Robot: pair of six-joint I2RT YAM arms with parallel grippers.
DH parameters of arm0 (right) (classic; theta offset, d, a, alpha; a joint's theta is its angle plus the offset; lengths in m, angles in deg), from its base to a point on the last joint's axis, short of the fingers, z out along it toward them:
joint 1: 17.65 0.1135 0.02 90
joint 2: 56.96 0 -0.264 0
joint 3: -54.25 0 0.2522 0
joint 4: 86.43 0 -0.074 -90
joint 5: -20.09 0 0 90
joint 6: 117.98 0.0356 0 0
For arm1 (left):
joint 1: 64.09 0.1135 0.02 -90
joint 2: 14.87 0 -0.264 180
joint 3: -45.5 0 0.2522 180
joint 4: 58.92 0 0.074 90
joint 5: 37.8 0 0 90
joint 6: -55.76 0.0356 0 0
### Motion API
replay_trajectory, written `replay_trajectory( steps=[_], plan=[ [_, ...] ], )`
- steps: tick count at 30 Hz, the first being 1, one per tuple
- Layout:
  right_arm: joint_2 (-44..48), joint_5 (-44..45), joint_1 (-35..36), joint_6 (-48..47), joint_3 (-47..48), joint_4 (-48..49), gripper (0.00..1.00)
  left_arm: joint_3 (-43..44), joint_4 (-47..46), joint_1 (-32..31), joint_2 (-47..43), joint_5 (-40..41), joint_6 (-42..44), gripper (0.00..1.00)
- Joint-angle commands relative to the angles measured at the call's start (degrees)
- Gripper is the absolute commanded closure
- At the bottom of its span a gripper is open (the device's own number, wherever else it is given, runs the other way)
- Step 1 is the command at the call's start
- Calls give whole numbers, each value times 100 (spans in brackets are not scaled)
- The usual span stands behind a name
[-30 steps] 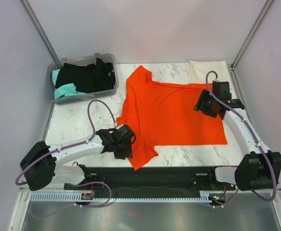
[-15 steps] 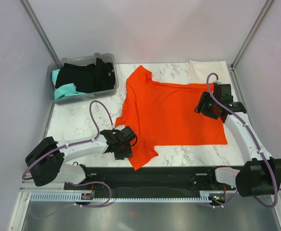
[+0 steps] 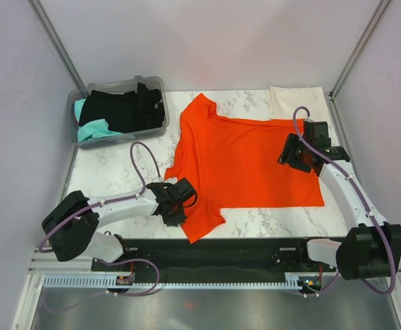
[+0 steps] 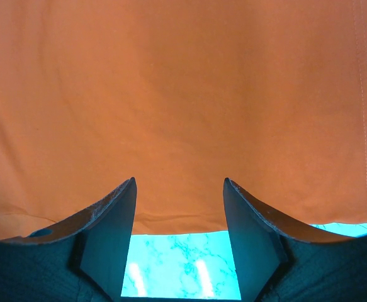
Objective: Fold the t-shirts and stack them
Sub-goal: Flatten the tshirt out
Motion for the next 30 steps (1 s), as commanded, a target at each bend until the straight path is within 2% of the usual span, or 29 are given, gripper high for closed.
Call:
replay_trajectory(
  steps=[1,2,4,5,6,14,18,24,30],
  plan=[
    [-10,83,5,-4,-50,-39,35,-234,-552,301,213,456,35,75],
    [-1,74,5,5,-58,-30,35,-261,-578,381,178,448,97,83],
    [16,57,5,31,-102,-22,35,-235,-649,609,108,439,360,88],
    [16,31,-4,22,-137,-30,35,-209,-640,680,90,439,518,97],
    [16,30,-4,31,-164,-39,35,-174,-640,724,64,448,589,98],
    [-291,-75,-21,311,-611,57,35,231,54,988,-875,843,1273,98],
    [-607,-145,-310,418,-753,75,37,625,423,1146,-974,886,1679,98],
    [-739,188,-1268,584,-1051,-91,60,811,72,1217,-843,844,2277,98],
    [-608,961,-1726,454,-1166,-285,64,654,-490,1217,-570,571,2505,98]
  ],
)
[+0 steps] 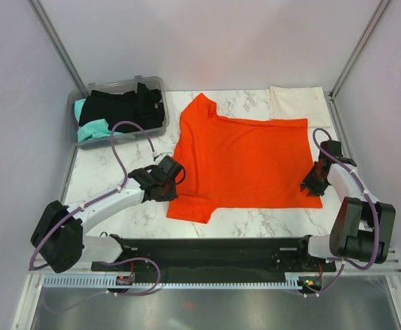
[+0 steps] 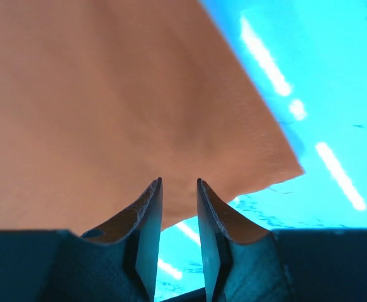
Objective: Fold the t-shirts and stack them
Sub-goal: Flatten the tshirt out
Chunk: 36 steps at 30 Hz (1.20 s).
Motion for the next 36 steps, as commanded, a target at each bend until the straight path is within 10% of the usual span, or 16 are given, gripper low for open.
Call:
replay_trajectory(
  steps=[1,36],
  plan=[
    [127,610,-242,-137,-58,-158,64,6,-538,41,138,-28,440,98],
    [-426,593,-1350,240,-612,456,59,-161,-1014,524,165,-889,1267,98]
  ],
)
